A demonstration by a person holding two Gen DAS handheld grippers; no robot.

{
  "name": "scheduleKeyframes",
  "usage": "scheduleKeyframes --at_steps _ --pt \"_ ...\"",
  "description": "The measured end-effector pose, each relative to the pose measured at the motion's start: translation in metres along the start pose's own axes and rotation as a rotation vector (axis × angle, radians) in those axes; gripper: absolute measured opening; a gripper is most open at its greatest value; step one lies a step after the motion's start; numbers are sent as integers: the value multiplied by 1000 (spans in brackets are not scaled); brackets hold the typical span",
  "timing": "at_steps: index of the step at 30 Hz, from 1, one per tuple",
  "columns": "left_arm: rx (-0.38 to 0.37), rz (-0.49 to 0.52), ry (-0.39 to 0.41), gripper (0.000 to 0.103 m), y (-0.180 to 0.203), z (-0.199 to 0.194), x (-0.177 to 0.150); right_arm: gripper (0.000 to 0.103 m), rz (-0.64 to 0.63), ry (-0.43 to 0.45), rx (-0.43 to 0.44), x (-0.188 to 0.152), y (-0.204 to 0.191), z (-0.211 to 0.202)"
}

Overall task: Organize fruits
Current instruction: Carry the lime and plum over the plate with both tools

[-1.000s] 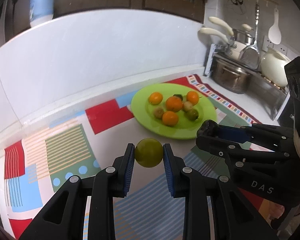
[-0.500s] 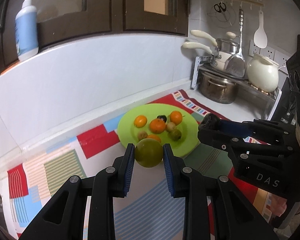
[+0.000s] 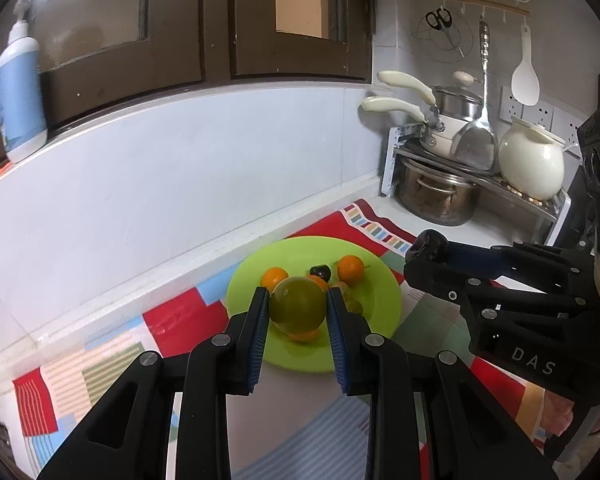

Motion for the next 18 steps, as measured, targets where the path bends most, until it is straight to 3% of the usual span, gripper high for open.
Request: scheduleKeyframes --at_steps 18 --pt "-23 -29 -103 29 -20 80 -11 32 5 -110 -62 -8 33 64"
Point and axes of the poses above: each gripper's, at about its wrist camera, not at the fingertips, and z roughly the way its jaws point, y to its right, x to its top, the point moved 9 cm from there along z, roughly the way its jaws point, and after that the axes turned 10 degrees about y, right-handed, at the moved point
